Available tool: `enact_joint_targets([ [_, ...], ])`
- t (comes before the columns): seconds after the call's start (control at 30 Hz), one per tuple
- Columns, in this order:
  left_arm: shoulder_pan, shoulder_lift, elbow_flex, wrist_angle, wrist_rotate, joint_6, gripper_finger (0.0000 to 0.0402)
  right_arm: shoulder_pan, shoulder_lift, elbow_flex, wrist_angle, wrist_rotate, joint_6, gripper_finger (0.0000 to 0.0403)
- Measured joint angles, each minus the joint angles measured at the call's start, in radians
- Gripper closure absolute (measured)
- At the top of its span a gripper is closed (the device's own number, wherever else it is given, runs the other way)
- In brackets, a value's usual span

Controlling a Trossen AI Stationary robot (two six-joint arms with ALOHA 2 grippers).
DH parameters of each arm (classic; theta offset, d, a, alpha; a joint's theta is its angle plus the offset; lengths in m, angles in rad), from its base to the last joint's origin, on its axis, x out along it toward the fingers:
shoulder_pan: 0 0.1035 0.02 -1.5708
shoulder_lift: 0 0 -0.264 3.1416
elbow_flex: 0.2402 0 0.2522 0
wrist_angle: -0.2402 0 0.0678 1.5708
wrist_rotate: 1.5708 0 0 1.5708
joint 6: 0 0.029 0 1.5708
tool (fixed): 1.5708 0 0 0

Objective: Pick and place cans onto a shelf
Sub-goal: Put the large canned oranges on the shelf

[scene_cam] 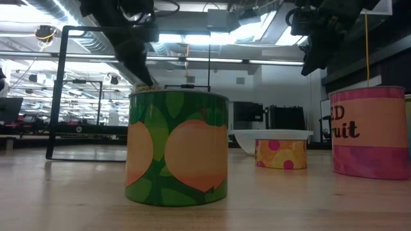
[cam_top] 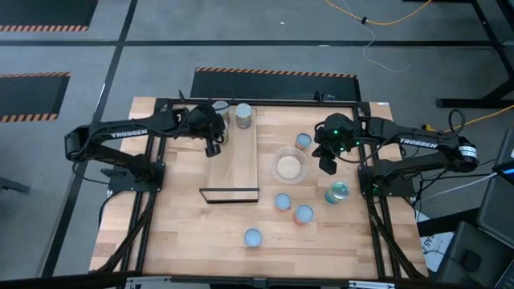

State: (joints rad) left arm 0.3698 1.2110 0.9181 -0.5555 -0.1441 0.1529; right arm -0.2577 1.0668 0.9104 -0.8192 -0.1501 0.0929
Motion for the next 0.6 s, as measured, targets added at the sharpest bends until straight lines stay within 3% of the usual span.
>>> enact_joint_targets([
  [0.6, 0.0, 0.0, -0.056, 0.08, 0.003, -0.073, 0.0394, 0.0, 0.0, 0.0, 0.0, 0.0, 0.002, 0.0374],
])
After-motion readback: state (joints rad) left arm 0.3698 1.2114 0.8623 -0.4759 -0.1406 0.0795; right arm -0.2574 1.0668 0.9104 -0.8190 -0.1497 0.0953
